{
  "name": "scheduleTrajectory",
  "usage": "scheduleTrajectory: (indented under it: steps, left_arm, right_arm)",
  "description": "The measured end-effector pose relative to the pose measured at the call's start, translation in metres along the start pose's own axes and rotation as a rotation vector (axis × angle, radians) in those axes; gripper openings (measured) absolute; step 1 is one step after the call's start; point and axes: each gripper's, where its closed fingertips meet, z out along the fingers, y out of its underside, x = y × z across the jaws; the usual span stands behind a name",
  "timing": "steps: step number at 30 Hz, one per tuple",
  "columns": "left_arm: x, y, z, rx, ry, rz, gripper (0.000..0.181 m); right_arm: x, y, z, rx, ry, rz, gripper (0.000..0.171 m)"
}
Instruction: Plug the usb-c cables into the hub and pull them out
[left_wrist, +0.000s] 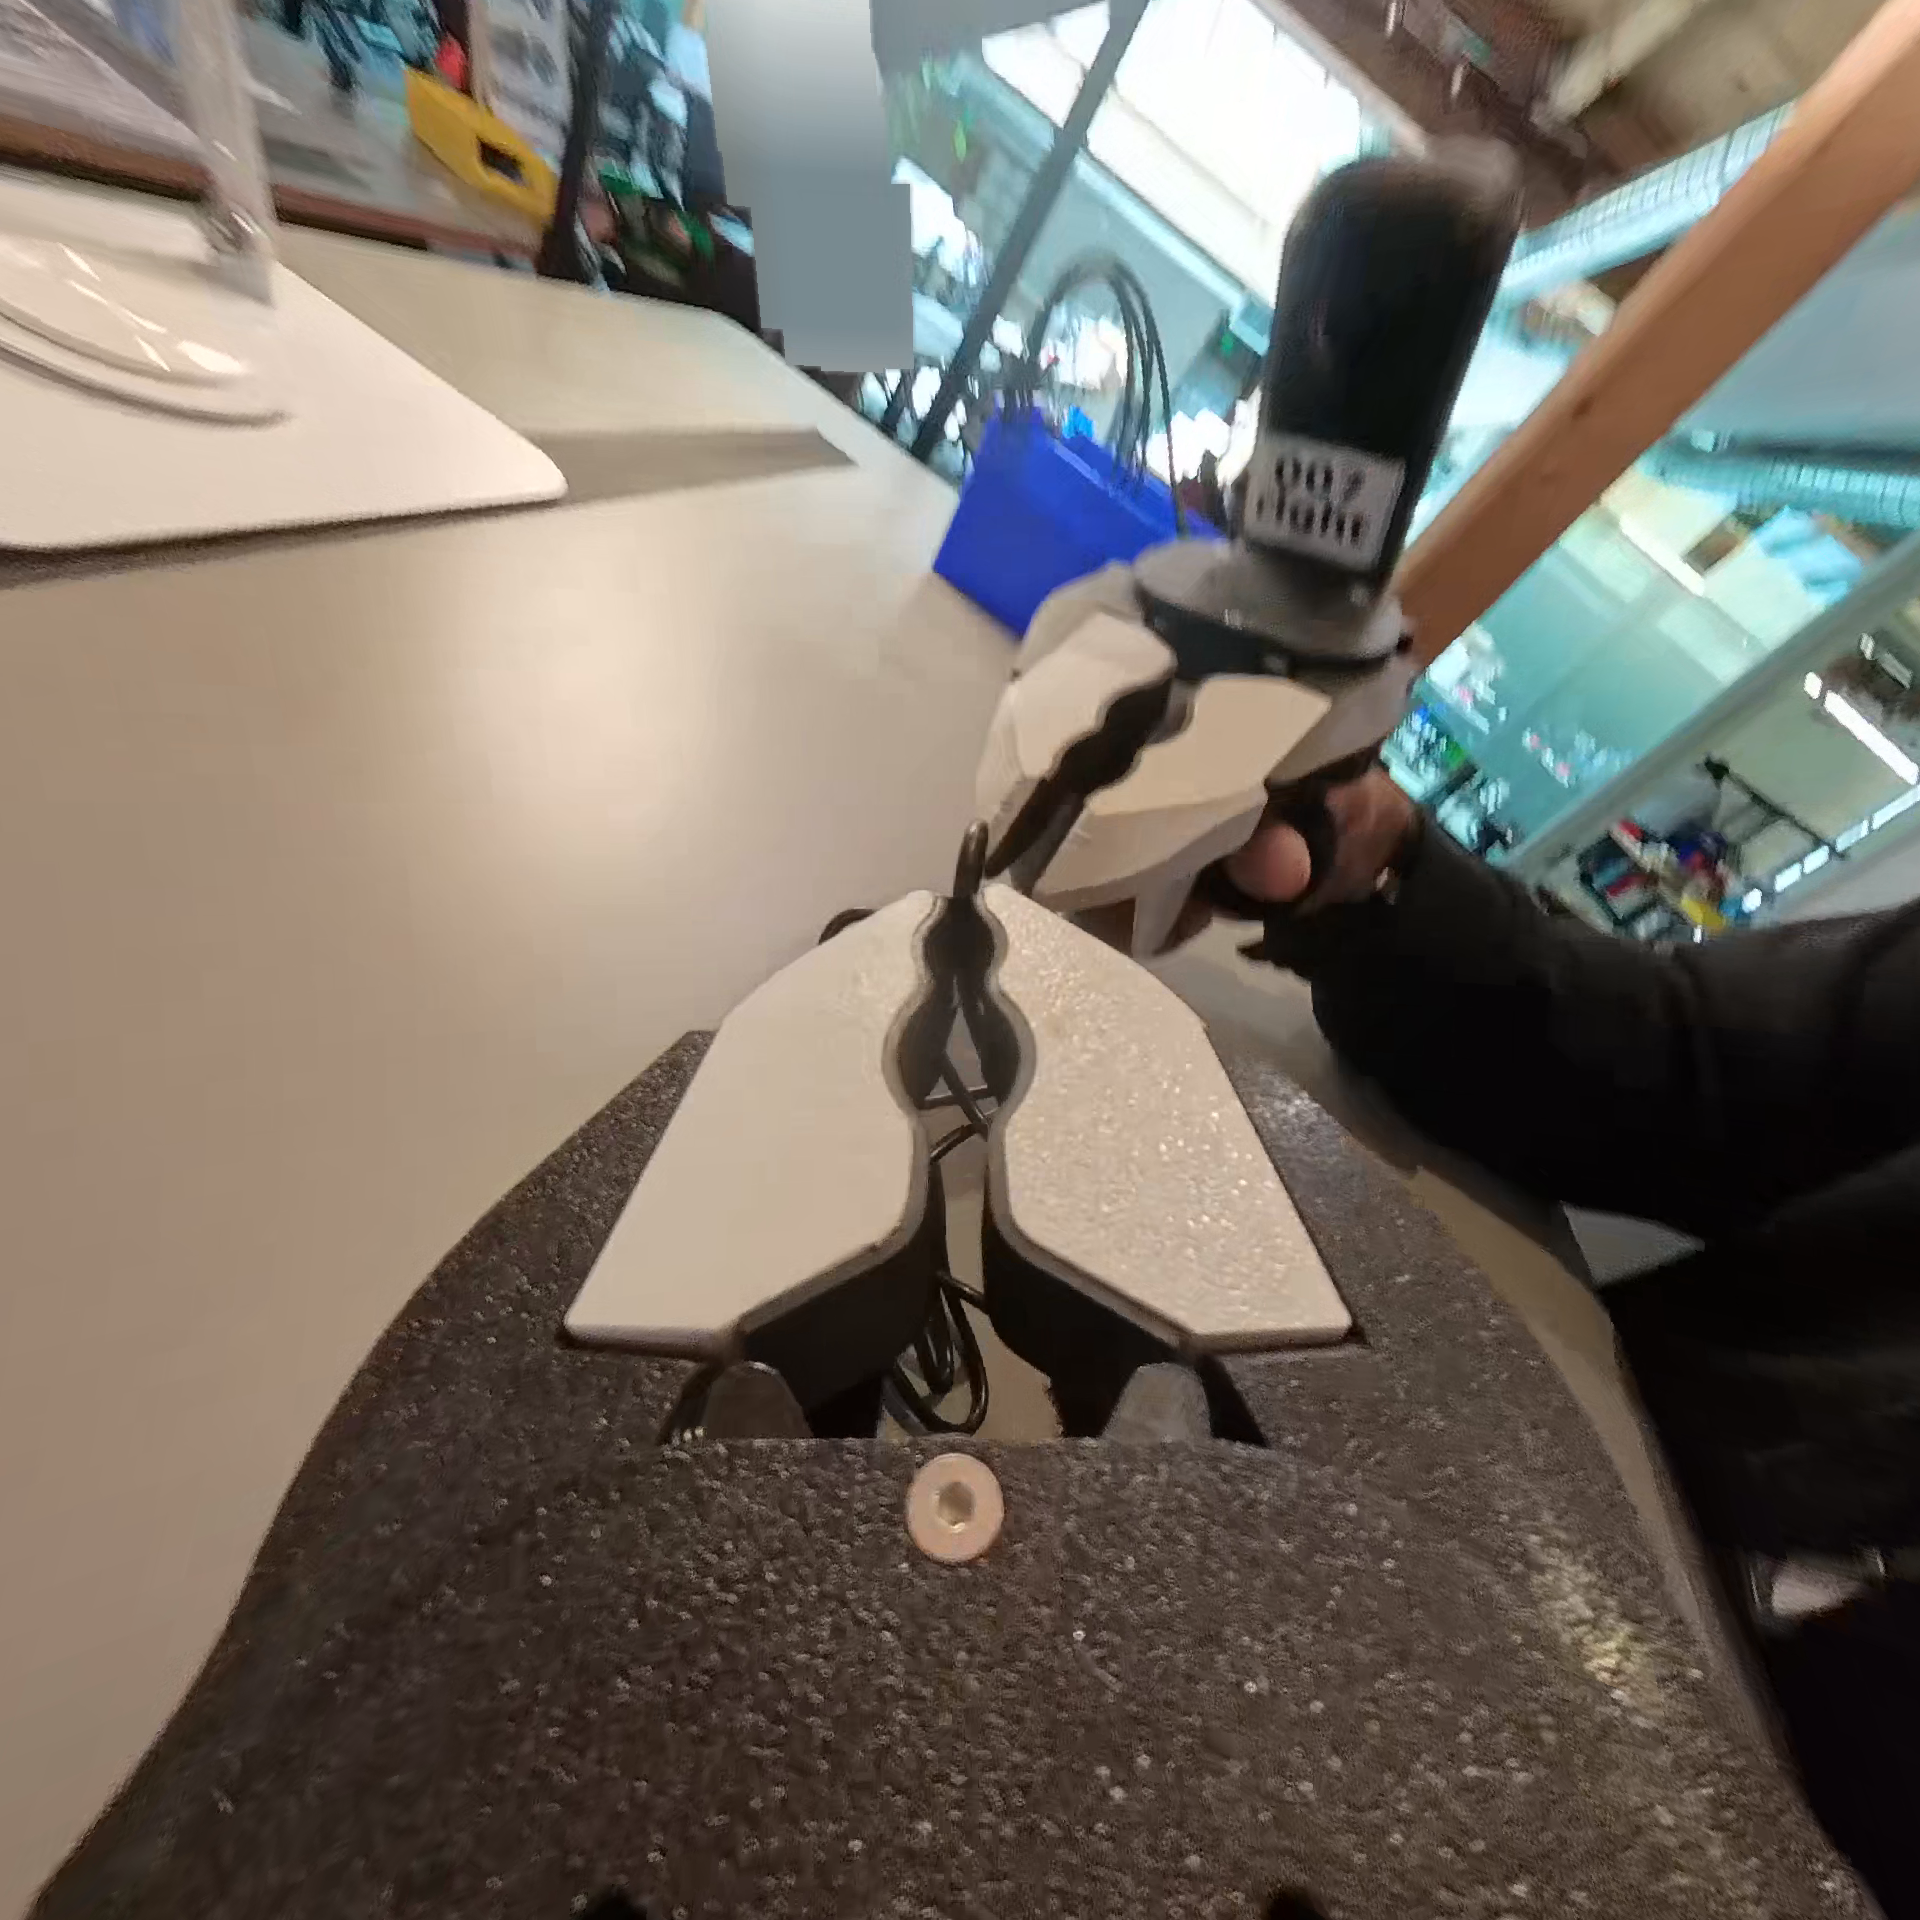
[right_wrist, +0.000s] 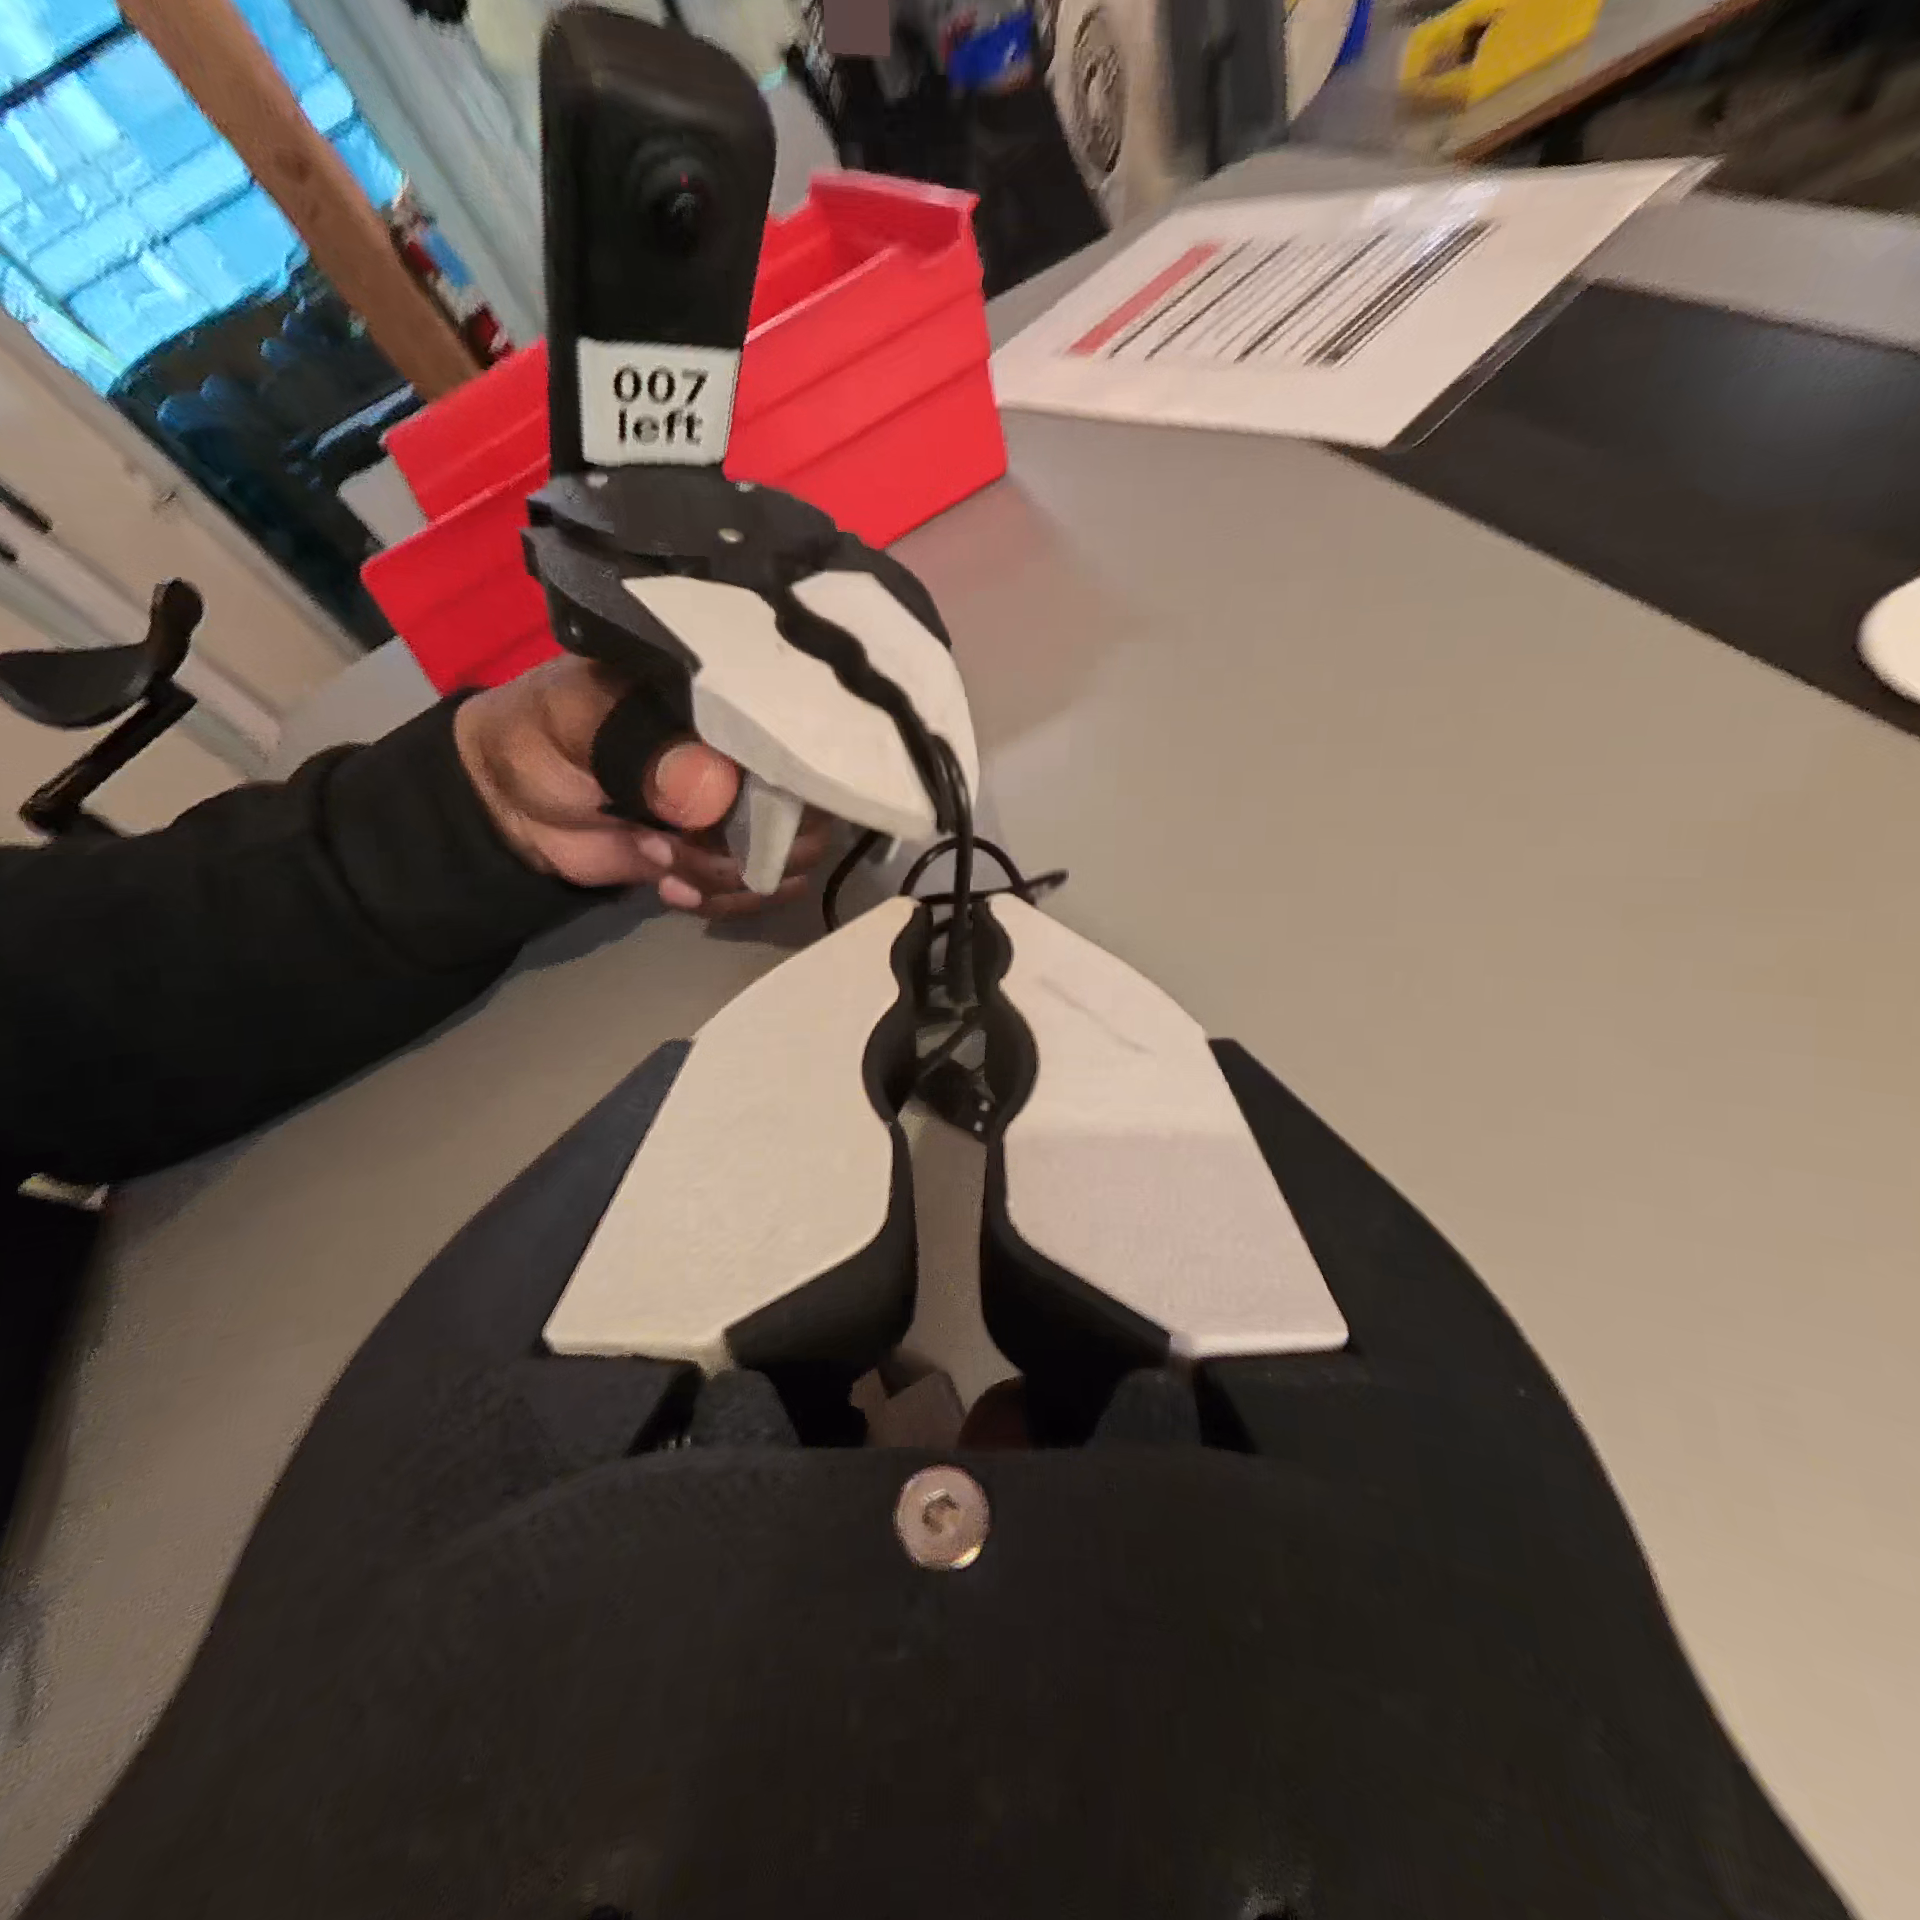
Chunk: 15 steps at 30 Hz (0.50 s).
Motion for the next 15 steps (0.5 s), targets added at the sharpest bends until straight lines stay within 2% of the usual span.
scheduleTrajectory:
  steps: [4,6,10,15]
  left_arm:
    - [-0.016,-0.026,-0.003,0.155,-0.033,0.000,0.002]
    - [-0.014,-0.032,0.005,0.176,-0.010,0.023,0.002]
    - [-0.002,-0.033,0.022,0.178,0.061,0.050,0.002]
    - [0.005,-0.032,0.025,0.173,0.108,0.047,0.002]
  right_arm:
    - [0.009,0.006,-0.003,0.005,0.083,-0.083,0.007]
    - [0.018,0.009,-0.003,-0.008,0.141,-0.090,0.007]
    - [0.022,0.004,-0.006,0.030,0.151,-0.061,0.009]
    - [0.024,0.004,-0.007,0.032,0.146,-0.041,0.033]
